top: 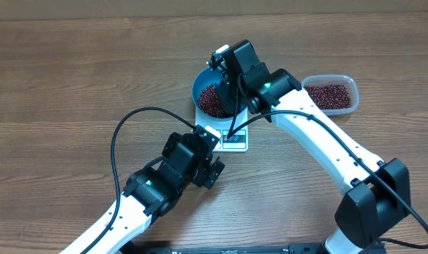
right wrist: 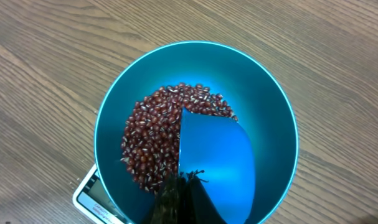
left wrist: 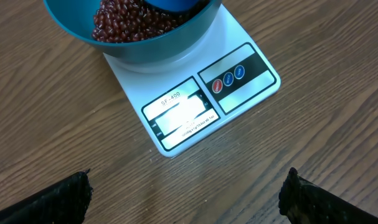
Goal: Scoop item into bowl and weigh 150g on scale
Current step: 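Tilt the scoop with the right gripper to pour beans into the bowl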
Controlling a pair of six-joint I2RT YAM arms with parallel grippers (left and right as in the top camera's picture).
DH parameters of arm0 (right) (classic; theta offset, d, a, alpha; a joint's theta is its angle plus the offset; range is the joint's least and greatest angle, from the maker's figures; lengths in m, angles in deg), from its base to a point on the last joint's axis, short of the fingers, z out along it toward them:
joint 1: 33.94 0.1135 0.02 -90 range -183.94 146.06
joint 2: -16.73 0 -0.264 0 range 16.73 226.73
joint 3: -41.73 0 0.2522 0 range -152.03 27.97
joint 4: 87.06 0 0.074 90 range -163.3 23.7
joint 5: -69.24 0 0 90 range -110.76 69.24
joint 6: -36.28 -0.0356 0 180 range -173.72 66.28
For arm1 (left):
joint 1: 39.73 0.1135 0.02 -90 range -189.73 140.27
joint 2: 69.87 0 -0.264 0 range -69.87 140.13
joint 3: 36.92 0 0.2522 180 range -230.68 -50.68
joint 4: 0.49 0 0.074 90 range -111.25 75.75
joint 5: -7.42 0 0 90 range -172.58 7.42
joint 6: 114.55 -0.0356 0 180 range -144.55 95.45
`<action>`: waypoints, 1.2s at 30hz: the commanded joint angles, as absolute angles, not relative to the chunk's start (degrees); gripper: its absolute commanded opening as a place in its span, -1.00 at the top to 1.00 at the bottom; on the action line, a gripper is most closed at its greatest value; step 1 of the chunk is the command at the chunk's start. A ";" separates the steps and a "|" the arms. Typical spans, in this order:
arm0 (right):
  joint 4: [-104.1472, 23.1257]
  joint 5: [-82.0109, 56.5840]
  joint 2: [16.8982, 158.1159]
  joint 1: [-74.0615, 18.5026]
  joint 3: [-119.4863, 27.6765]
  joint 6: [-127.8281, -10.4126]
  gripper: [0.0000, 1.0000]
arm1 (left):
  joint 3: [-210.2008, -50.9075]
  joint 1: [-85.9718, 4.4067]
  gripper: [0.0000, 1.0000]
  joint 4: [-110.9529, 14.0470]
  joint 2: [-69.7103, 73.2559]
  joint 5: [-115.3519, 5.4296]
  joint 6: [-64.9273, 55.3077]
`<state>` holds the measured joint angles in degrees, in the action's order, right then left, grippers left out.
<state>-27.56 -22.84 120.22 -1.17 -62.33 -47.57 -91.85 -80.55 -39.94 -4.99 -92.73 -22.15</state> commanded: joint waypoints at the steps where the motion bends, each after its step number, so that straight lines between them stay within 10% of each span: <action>1: -27.56 -21.93 120.43 -0.78 -62.07 -48.12 0.92 | -91.17 -80.25 -0.99 -39.76 -5.39 -93.52 -23.27; 36: -26.05 -15.24 120.24 -2.61 -65.15 -58.91 0.93 | -91.17 -80.25 -0.99 -39.76 -5.39 -93.52 -23.29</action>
